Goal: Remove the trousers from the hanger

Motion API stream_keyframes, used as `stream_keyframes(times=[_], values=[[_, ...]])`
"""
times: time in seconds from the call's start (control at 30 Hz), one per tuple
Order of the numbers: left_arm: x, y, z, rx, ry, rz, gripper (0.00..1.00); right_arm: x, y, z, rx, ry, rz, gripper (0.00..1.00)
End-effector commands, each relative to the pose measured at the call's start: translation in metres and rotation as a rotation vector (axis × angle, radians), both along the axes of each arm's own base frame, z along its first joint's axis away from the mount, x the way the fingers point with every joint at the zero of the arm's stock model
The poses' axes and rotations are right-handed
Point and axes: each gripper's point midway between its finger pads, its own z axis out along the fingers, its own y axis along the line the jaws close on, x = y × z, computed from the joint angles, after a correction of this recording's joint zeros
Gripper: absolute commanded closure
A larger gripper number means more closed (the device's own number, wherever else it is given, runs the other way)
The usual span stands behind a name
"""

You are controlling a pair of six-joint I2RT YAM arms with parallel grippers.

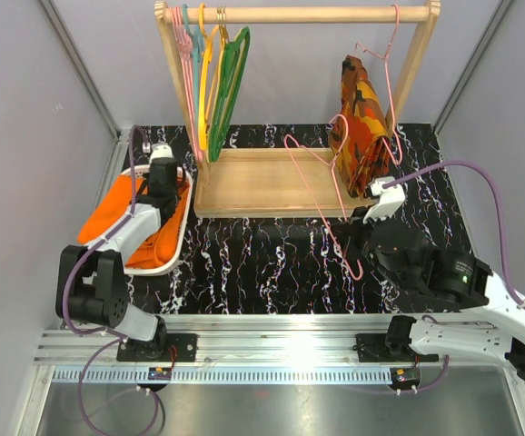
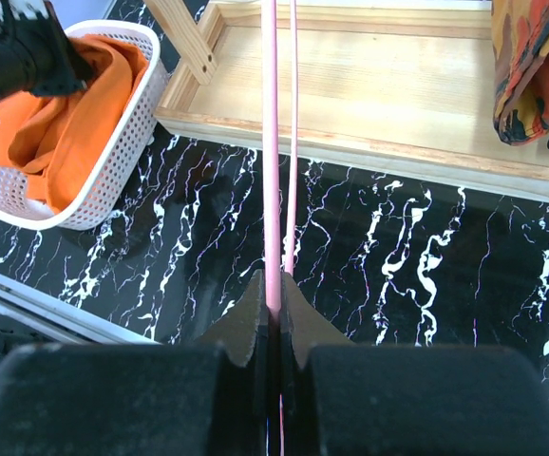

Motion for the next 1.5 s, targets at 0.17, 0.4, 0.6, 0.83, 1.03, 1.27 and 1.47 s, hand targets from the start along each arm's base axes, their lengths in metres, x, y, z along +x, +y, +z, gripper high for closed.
stream_keyframes(times=[0.17, 0.4, 0.6, 0.83, 1.03, 1.27, 1.47], values=[[0.006, 0.024, 0.03, -0.085, -0.033, 0.24, 1.0, 0.002, 0.003, 0.014, 0.028, -0.024, 0.01, 1.0], [0.009, 0.011, -0.013, -0.158, 0.109, 0.258, 1.0, 0.002, 0.005, 0.014, 0.025, -0.021, 0.014, 1.0], [-0.005, -0.008, -0.083, -0.328, 0.255, 0.325, 1.0, -0.001, 0.002, 0.015, 0.039, -0.023, 0.023, 1.0], [-0.02, -0.007, -0.109, -0.561, 0.263, 0.389, 1.0, -0.006, -0.006, 0.025, 0.057, -0.039, 0.039, 1.0], [-0.006, -0.005, -0.038, -0.59, 0.131, 0.353, 0.49, 0.002, -0.013, 0.033, 0.009, -0.076, -0.003, 1.0], [-0.012, 0.009, 0.061, -0.538, -0.045, 0.317, 0.02, 0.016, -0.015, 0.033, -0.095, -0.081, -0.082, 1.0], [-0.057, 0.042, 0.069, -0.483, -0.093, 0.492, 0.05, 0.019, -0.011, 0.032, -0.112, -0.07, -0.09, 1.0]])
